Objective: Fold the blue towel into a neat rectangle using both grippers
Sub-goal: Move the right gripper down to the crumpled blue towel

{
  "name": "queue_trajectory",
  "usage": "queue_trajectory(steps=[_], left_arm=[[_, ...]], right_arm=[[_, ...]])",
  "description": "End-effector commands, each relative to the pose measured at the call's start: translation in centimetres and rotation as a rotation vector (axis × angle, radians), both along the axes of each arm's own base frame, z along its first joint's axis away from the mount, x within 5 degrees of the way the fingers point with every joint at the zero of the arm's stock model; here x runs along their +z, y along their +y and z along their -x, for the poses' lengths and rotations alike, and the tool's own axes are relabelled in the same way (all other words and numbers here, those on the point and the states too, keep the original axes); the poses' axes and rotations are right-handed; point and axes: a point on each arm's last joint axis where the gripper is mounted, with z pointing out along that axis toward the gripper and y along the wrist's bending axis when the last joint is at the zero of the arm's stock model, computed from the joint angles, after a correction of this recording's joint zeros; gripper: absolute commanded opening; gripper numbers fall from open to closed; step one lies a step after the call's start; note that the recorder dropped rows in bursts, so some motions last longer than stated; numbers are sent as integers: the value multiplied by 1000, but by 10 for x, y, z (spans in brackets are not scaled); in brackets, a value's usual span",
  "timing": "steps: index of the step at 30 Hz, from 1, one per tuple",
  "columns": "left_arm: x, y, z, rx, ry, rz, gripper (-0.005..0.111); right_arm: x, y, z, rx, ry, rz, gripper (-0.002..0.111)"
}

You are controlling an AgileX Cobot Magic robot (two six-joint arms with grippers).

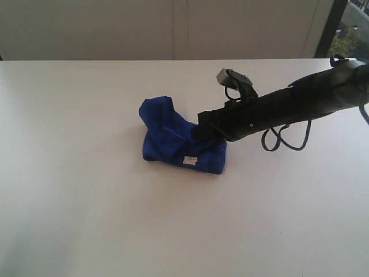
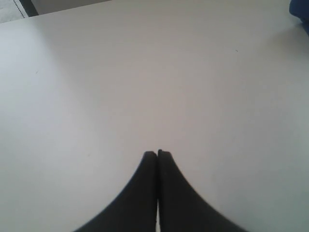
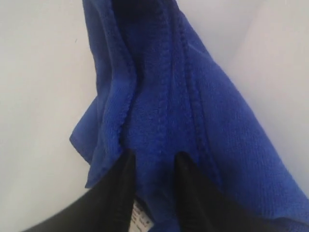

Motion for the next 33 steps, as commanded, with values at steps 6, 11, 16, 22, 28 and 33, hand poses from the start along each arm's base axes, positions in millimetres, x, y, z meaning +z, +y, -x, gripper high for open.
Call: queue_trajectory(steps=[6,11,16,22,28,33], left_arm=[[-1,0,0,2,-4,6,0],[-1,0,0,2,-4,6,0],[-1,0,0,2,-4,6,0],[-1,0,0,2,-4,6,0],[-1,0,0,2,-4,6,0],[-1,0,0,2,-4,6,0]], right_arm=[[1,2,0,4,1,-11,31],[1,12,4,25,5,-8,31],[0,16,6,34,0,6,31],[-1,15,6,49,-6,25,31],[-3,12,2,-1,-24,57,9],[-2,11,0,-28,-18,39,0]])
